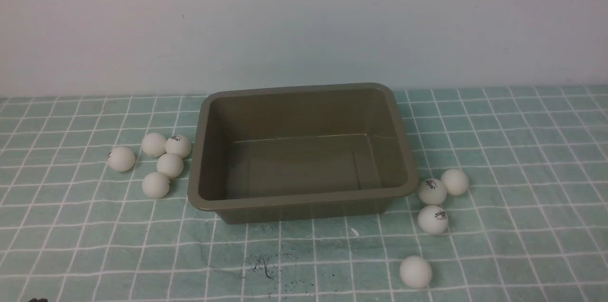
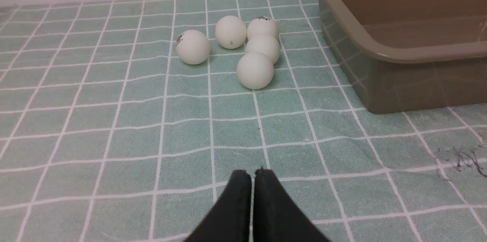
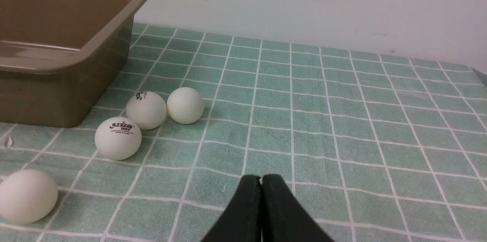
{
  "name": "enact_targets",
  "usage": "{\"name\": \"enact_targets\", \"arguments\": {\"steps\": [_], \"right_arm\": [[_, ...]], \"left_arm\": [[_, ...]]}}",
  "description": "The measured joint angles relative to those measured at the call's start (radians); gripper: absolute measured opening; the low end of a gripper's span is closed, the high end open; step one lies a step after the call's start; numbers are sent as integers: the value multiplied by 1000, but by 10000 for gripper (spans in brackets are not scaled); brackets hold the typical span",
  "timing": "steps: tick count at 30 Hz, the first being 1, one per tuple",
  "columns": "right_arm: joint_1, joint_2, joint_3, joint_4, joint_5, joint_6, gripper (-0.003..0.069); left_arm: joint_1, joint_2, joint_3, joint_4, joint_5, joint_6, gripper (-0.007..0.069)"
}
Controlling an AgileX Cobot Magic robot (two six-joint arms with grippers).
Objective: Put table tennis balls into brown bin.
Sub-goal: 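Reach for and grasp a ping pong ball on the table beside the basket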
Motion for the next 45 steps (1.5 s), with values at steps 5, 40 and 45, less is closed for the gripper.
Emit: {"name": "enact_targets", "arguments": {"steps": [5,40,45], "right_arm": [[0,0,0,0,0,0,-9],[0,0,0,0,0,0,-9],[0,0,7,26,-58,13,-9]], "left_arm": [[0,0,0,0,0,0,-5],[0,0,8,-202,-473,-60,-5],[0,0,-25,-244,-780,-160,-5]]}}
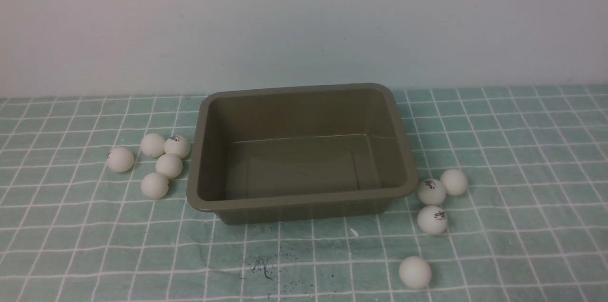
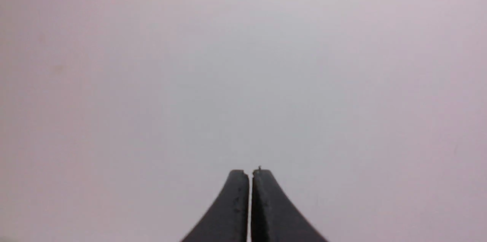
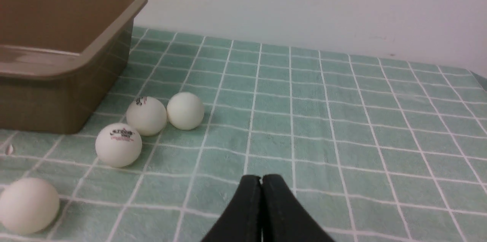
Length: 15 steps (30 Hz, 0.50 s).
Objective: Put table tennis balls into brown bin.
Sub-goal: 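Reach for and grasp a ping pong ball on the table beside the basket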
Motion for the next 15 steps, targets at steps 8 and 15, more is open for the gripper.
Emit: {"name": "enact_targets", "arguments": {"steps": [8,15], "right_arm": [[0,0,3,258,-419,175,-9],[0,0,3,282,-629,149,-9]], "left_arm": [[0,379,-494,216,589,-172,-5],[0,929,-783,237,1204,-75,-5]]}}
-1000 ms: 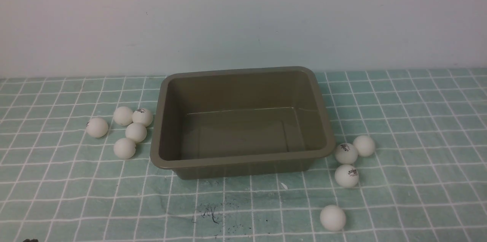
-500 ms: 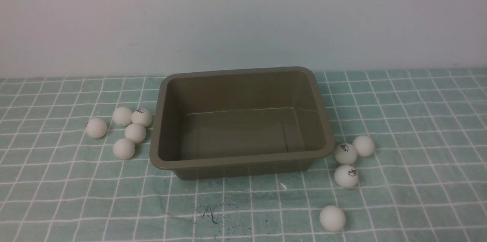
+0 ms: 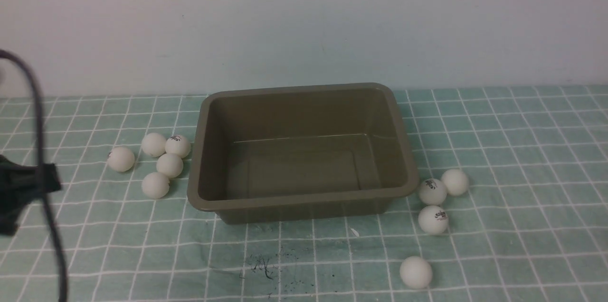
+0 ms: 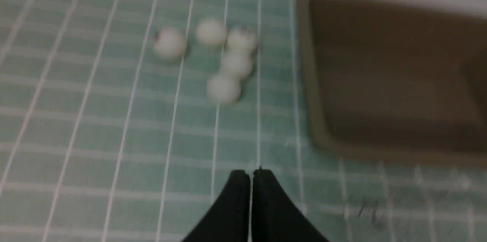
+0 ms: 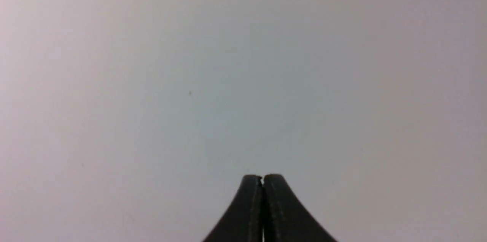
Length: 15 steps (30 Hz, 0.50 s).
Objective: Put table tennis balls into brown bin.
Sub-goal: 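Reach for and grasp a ping pong ball on the table beside the basket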
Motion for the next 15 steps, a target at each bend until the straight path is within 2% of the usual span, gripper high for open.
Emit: {"name": "enact_targets", "arguments": {"steps": [4,8,10,11,12,14,15], "right_arm": [[0,0,0,8,-55,-43,-9],[0,0,0,16,-30,2,-9],[0,10,-53,3,197,90,-9],[0,17,-71,-4,242,101,-9],[0,70,-165,-42,420,110,-9],[0,143,-262,-76,569,100,-9],[0,232,-364,-100,708,69,-9]], "left_arm": [[0,255,-52,-34,33,105,-5],[0,432,-93,-45,-9,168,-5],[0,539,-140,-46,-39,201,-5],[0,567,-158,-46,-40,209,-5],[0,616,-189,-46,-48,225,-5],[0,673,-231,-46,-54,241,-5],[0,702,-253,-46,-56,260,-3]]}}
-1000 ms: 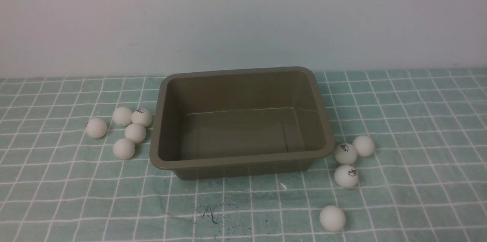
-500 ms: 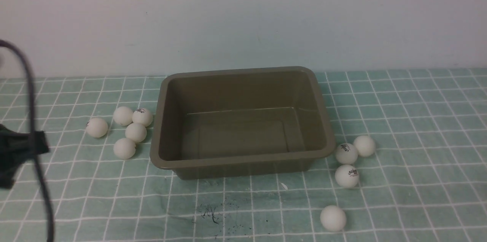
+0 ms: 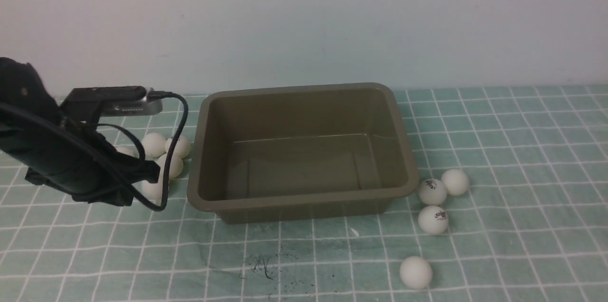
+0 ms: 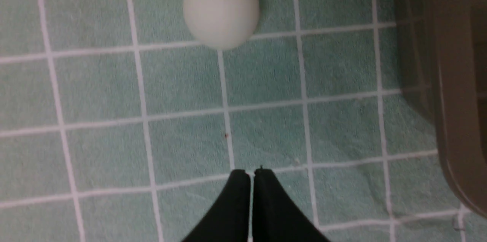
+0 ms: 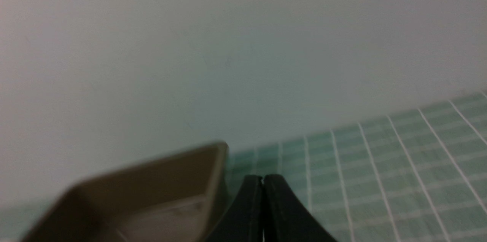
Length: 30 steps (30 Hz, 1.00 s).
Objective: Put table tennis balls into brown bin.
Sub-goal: 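Reach for and grasp a ping pong ball on the table beside the basket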
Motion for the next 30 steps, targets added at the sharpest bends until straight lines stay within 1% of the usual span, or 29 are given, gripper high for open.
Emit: {"name": "enact_targets", "arguments": {"steps": [1,3,4,5,6,7,10,11,13,14,15,16,17,21,22,23,25,26,27,30], "right_arm": [[0,27,-14,-2,19,0,-9],[0,167,-165,-12,209,-75,-9],[0,269,-255,-5,316,-149,-9],[0,323,-299,4,355,-183,-9],[0,323,-299,7,363,-191,-9],[0,369,-333,27,393,-232,-9],[0,458,-380,101,414,-319,-9],[0,499,-390,158,410,-356,-9],[0,539,-393,218,408,-405,-9],[0,568,-394,264,406,-440,-9],[0,568,-394,264,406,-446,-9],[0,608,-395,317,405,-502,-9],[0,626,-395,342,402,-534,-9],[0,681,-395,387,396,-591,-9],[0,698,-396,396,395,-602,-9],[0,726,-399,405,395,-612,-8],[0,754,-410,407,399,-618,-7],[0,776,-421,411,403,-625,-3],[0,780,-424,411,403,-626,-2],[0,847,-459,429,426,-675,37]], "left_arm": [[0,5,-4,0,0,3,-3],[0,53,-41,0,-4,34,11],[0,83,-66,0,-14,55,40],[0,90,-73,0,-23,62,59],[0,96,-78,0,-27,67,77],[0,102,-84,0,-42,75,104],[0,116,-86,0,-110,91,208],[0,128,-87,0,-159,94,287],[0,155,-89,-1,-201,99,371],[0,176,-92,-1,-216,99,425],[0,180,-92,-1,-218,99,432],[0,219,-93,-5,-244,99,482],[0,238,-93,-11,-256,99,496],[0,282,-93,-32,-279,99,496],[0,287,-93,-36,-281,99,477],[0,291,-93,-41,-272,99,416],[0,290,-94,-42,-248,101,331],[0,288,-99,-42,-213,101,335],[0,286,-100,-42,-213,101,335],[0,251,-122,-42,-72,101,342]]}}
